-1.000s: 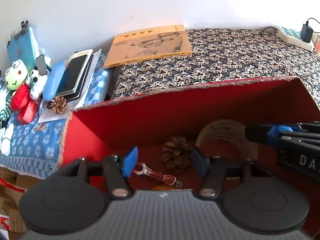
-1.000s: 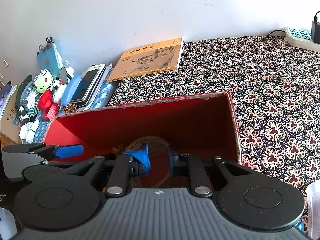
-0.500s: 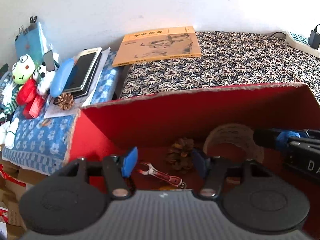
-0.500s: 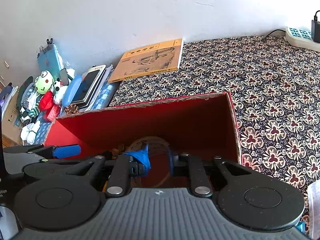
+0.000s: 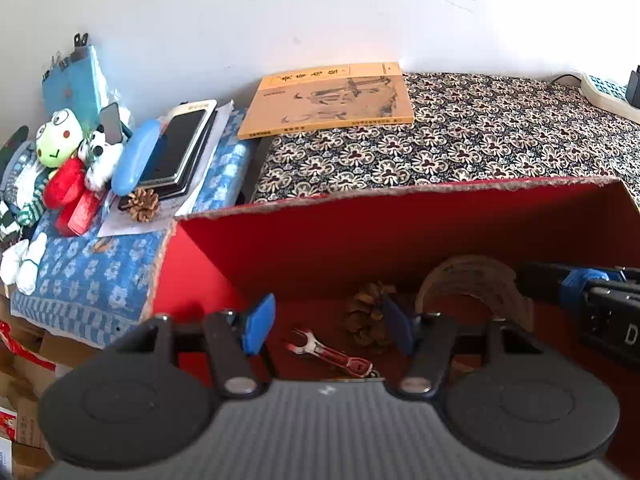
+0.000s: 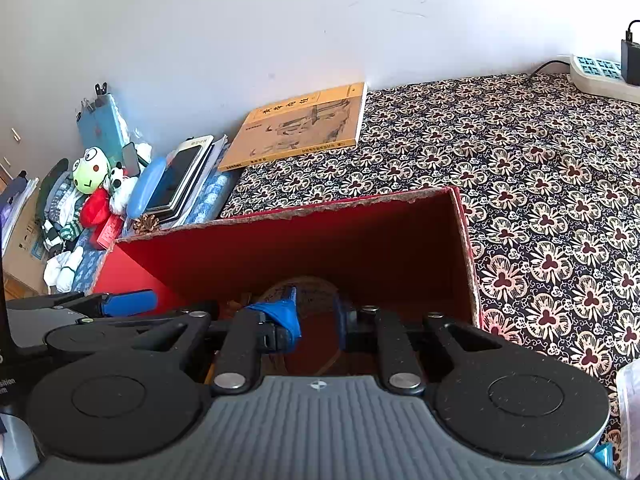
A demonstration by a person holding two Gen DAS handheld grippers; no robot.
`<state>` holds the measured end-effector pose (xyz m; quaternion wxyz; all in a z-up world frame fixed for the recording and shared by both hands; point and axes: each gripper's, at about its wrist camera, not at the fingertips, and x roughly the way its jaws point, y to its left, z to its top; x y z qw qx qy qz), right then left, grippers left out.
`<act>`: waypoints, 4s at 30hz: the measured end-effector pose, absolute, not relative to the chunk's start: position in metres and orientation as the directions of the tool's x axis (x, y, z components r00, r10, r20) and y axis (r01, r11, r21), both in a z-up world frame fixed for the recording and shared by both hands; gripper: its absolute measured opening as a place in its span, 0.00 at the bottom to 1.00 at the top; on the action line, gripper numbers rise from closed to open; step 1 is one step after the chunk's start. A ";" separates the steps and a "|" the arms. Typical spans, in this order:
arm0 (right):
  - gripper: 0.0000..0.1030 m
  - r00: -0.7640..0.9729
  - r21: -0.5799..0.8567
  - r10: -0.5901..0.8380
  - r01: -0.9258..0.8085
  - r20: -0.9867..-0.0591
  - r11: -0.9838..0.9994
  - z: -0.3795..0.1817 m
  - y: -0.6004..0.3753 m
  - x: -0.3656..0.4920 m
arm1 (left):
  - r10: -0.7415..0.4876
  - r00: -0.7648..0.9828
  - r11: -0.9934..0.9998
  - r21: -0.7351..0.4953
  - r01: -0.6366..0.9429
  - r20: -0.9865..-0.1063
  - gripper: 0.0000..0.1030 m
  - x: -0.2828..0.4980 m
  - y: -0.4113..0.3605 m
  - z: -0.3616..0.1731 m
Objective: Organize rigid objects
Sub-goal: 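Withdraw the left gripper up out of the red box, then reach the right gripper to the white lotion bottle and grasp it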
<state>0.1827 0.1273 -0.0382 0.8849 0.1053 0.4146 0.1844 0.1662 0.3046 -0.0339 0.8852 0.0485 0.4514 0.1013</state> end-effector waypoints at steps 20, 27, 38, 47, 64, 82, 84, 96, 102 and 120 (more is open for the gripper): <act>0.07 0.673 0.333 0.411 -0.250 -0.615 0.909 -0.005 0.106 0.136 | 0.189 0.662 0.981 0.170 -0.094 -0.725 0.64 0.112 0.293 0.011; 0.08 0.660 0.366 0.463 -0.292 -0.592 0.884 0.008 0.095 0.111 | 0.205 0.664 0.978 0.178 -0.108 -0.719 0.65 0.088 0.282 0.025; 0.11 0.630 0.278 0.498 -0.420 -0.595 0.864 0.024 0.074 0.079 | 0.277 0.641 0.961 0.208 -0.183 -0.716 0.66 0.049 0.247 0.039; 0.12 0.593 0.318 0.550 -0.456 -0.588 0.831 0.026 0.038 0.062 | 0.314 0.618 0.948 0.210 -0.237 -0.720 0.66 0.022 0.216 0.045; 0.12 0.537 0.347 0.557 -0.446 -0.633 0.825 0.001 -0.043 0.035 | 0.215 0.576 0.970 0.101 -0.223 -0.789 0.66 -0.015 0.162 0.021; 0.13 0.490 0.510 0.537 -0.203 -0.686 0.836 -0.052 -0.144 0.029 | -0.171 0.501 0.984 -0.118 0.135 -0.848 0.86 0.013 0.067 -0.044; 0.13 0.479 0.518 0.548 -0.207 -0.686 0.830 -0.056 -0.144 0.032 | -0.198 0.489 0.979 -0.142 0.149 -0.850 0.89 0.016 0.063 -0.053; 0.13 0.420 0.493 0.544 -0.234 -0.727 0.838 -0.076 -0.110 0.066 | -0.217 0.454 0.974 -0.162 0.157 -0.864 0.91 0.026 0.059 -0.082; 0.13 0.397 0.434 0.495 -0.239 -0.773 0.869 -0.086 -0.092 0.079 | -0.213 0.447 0.973 -0.147 0.179 -0.869 0.91 0.029 0.058 -0.086; 0.12 0.259 0.469 0.505 -0.191 -0.823 0.862 -0.093 -0.074 0.083 | -0.312 0.396 0.942 -0.227 0.246 -0.864 0.91 0.033 0.070 -0.093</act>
